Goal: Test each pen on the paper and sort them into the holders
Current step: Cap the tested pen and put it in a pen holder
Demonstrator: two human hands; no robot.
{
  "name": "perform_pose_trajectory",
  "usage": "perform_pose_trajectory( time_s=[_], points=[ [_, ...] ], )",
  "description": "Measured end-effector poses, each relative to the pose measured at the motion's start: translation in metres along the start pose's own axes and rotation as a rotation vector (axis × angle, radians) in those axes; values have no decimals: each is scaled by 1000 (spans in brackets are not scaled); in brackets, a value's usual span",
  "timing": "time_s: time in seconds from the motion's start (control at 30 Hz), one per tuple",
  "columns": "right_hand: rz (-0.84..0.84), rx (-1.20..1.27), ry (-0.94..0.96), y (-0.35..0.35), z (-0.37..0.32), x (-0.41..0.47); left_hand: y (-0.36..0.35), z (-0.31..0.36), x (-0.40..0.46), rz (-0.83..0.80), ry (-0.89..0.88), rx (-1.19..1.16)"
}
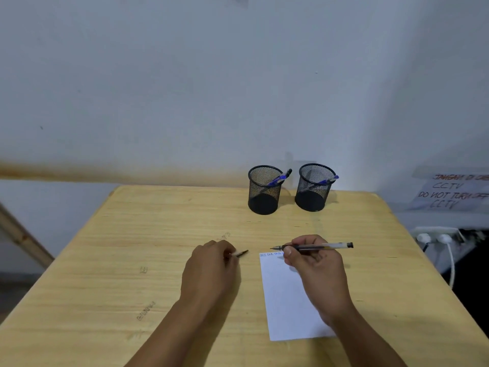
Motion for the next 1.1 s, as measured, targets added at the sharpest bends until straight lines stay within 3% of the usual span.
perform_pose_trajectory(
  time_s=[0.23,0.5,0.77,0.93,1.1],
  points=[
    [-38,-32,45,6,-7,1,-3,24,-21,-58,-19,-293],
    [-70,-147,52,13,-3,2,-12,41,-16,-121,-198,-322],
    [-39,5,1,25,2,4,-20,52,-9,-180,-288,-425],
    [-71,14,-7,30,5,10,-27,59,-7,-202,-227,-525],
    [-17,276,-59,36,-9,36,-47,81,9,-263,-174,-616]
  ],
)
Point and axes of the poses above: each hand's wrist, its own x-axis towards the middle knuckle, its own y-axis out of the back of the hand, z = x × y, the point moved 1 cm from there along x, towards the middle knuckle, and after that the axes turned 8 degrees about -x, right-handed, at the moved point
